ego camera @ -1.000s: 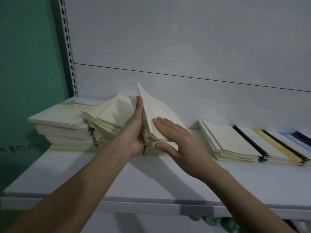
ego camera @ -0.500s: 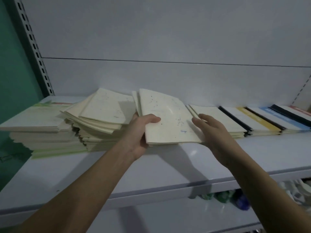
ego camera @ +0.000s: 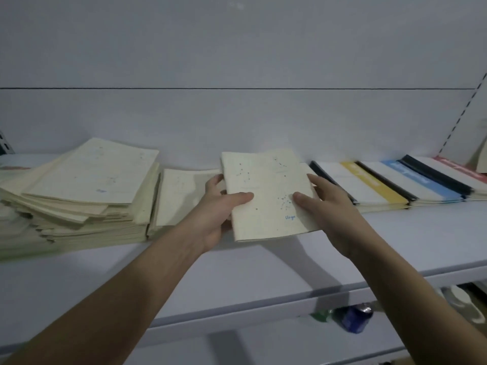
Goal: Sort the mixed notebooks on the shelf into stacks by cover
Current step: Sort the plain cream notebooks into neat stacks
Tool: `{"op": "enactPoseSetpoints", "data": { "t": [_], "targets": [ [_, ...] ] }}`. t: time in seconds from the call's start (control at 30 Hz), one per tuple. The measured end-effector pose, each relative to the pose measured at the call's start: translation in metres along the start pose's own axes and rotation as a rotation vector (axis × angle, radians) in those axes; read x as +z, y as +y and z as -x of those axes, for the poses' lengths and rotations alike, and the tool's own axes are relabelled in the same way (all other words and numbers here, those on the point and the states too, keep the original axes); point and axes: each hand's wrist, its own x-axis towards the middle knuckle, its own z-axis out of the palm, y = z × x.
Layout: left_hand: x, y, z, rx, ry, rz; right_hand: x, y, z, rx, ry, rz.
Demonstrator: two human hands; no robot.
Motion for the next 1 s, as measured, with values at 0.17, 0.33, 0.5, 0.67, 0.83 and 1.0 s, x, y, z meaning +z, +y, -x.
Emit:
{"op": "enactPoseSetpoints", "data": {
  "t": [0.17, 0.33, 0.5, 0.67, 0.83, 1.0],
  "targets": [
    [0.046, -0.009, -0.026, -0.088, -0.042, -0.042, -0.061, 0.004, -0.039, 0.107, -0.029, 0.126],
    [0.075, -0.006, -0.047, -0.017, 0.037, -0.182, -0.084, 0.002, -0.070, 0.084, -0.085, 0.302],
    [0.084, 0.000, -0.068, 0.118, 0.197, -0.396, -0.093, 0.001, -0.102, -0.036, -0.107, 0.584],
    [0.088, -0.016, -0.077, 0.038, 0.230, -0.463, -0.094, 0.010, -0.120, -0.012, -0.303, 0.846],
    [0.098, -0.022, -0.081, 0.038, 0.235, -0.507, -0.093, 0.016, -0.128, -0.053, -0.400, 0.948],
    [0.103, -0.025, -0.079, 0.074, 0.231, -0.549, -0.089, 0.019, -0.136, -0.105, -0.387, 0.977]
  ]
}}
